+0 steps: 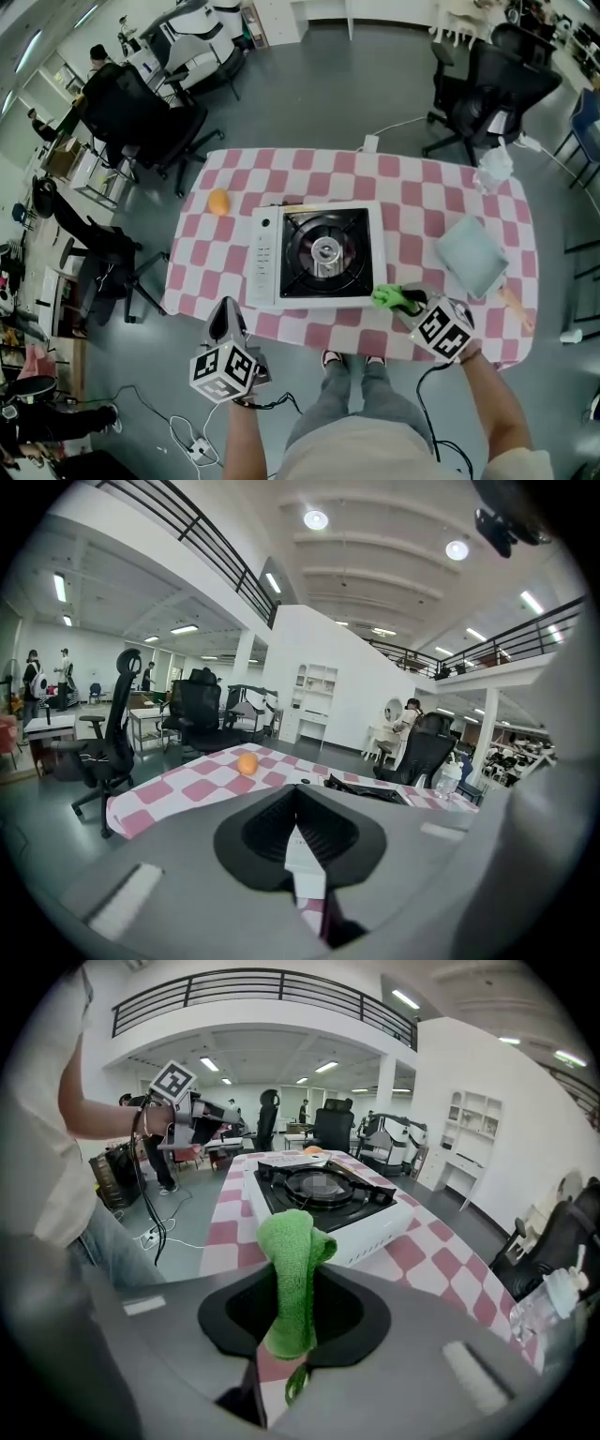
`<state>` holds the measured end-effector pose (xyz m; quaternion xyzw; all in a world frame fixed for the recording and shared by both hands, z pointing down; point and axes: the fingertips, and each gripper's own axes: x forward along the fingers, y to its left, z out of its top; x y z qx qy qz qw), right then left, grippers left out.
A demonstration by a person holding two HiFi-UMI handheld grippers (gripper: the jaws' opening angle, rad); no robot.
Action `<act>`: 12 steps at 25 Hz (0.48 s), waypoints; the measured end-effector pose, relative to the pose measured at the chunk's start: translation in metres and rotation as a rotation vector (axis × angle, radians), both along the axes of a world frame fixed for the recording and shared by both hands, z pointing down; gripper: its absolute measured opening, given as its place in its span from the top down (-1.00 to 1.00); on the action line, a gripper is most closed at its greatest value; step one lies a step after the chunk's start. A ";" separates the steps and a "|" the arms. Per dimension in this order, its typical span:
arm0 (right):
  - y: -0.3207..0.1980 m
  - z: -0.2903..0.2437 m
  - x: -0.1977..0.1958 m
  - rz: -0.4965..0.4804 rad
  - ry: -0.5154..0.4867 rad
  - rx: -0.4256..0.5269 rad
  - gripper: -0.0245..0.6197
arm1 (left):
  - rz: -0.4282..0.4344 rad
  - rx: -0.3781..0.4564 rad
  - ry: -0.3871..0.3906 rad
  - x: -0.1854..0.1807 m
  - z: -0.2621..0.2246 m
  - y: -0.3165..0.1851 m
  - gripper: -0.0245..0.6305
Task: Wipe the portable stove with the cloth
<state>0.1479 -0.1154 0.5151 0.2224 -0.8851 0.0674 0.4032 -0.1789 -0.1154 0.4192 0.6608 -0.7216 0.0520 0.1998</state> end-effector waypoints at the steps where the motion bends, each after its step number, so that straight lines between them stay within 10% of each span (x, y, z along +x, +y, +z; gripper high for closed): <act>1: 0.001 0.004 -0.001 0.000 0.003 -0.001 0.68 | 0.001 -0.003 0.000 0.000 0.002 0.000 0.93; 12: -0.010 0.009 0.002 0.070 -0.010 -0.010 0.68 | -0.006 -0.002 0.001 -0.001 0.004 -0.008 0.93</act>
